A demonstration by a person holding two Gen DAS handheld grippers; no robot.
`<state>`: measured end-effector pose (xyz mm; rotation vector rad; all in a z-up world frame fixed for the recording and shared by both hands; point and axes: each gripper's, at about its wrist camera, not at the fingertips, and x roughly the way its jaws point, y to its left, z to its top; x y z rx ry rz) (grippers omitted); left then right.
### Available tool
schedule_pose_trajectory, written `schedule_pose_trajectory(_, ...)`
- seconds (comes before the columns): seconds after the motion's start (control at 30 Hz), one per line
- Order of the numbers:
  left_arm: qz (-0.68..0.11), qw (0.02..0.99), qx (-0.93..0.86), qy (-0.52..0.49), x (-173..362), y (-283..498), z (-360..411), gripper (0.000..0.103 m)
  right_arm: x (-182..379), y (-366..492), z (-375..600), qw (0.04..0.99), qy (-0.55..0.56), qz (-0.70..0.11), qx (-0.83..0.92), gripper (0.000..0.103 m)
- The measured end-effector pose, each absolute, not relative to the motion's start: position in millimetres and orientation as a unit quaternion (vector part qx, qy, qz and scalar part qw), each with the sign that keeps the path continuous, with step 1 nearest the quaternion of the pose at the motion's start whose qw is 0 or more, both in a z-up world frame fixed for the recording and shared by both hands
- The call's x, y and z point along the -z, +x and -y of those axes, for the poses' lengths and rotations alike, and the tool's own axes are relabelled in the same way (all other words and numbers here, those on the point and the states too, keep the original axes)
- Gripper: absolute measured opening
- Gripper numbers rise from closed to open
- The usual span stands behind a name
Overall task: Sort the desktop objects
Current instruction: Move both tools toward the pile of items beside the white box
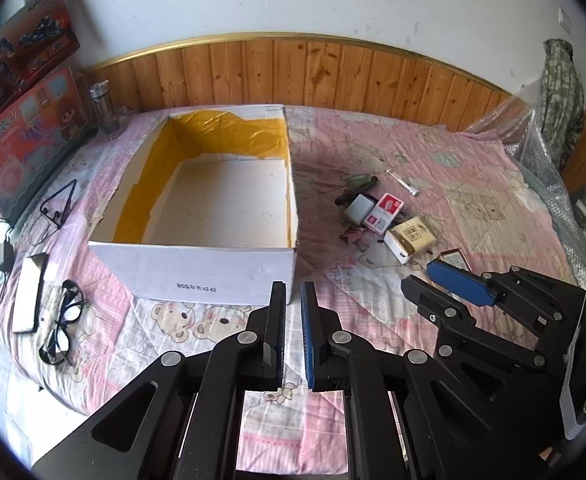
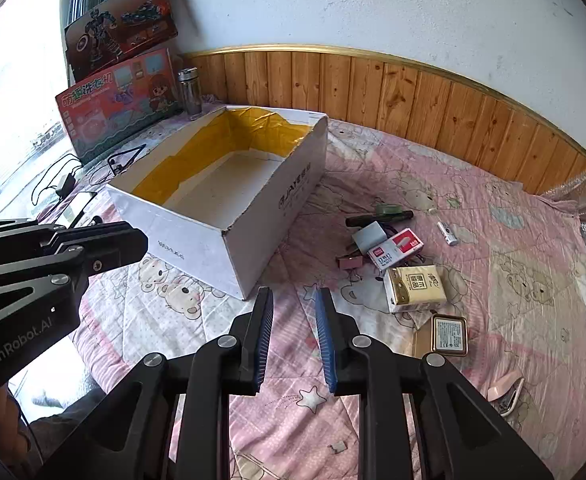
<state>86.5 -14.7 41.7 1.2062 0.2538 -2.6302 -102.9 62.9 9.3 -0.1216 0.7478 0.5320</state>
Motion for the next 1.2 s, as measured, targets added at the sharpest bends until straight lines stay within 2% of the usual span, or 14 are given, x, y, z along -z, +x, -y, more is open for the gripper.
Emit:
schedule_pose_trajectory(0.13, -0.083, 0.103, 0.901, 0.414, -40, 77, 1, 0.009, 0, -96, -48, 0.893, -0.051, -0.37, -0.252, 0.027)
schedule_pose_trajectory(0.17, -0.084, 0.099, 0.901, 0.414, -39, 74, -1, 0.011, 2, -93, -45, 0.892, -0.048, -0.372, -0.25, 0.031)
schedule_pose_trajectory(0.23, -0.081, 0.096, 0.901, 0.416, -37, 70, -7, 0.02, 7, -87, -38, 0.892, -0.042, -0.377, -0.248, 0.042)
schedule_pose_trajectory(0.3, -0.08, 0.091, 0.9, 0.418, -34, 65, -12, 0.037, 10, -82, -33, 0.887, -0.019, -0.388, -0.25, 0.055)
schedule_pose_trajectory(0.37, -0.078, 0.091, 0.899, 0.421, -30, 59, -16, 0.044, 14, -76, -26, 0.884, -0.019, -0.398, -0.243, 0.061)
schedule_pose_trajectory(0.6, -0.084, 0.056, 0.888, 0.448, -9, 24, -37, 0.054, 39, -55, 21, 0.885, 0.014, -0.414, -0.213, 0.064)
schedule_pose_trajectory(1.03, -0.113, -0.034, 0.86, 0.497, 47, -64, -95, 0.056, 102, -38, 176, 0.88, 0.156, -0.441, -0.075, 0.064)
schedule_pose_trajectory(1.2, -0.13, -0.039, 0.85, 0.509, 63, -85, -110, 0.056, 125, -25, 205, 0.864, 0.187, -0.462, -0.07, 0.064)
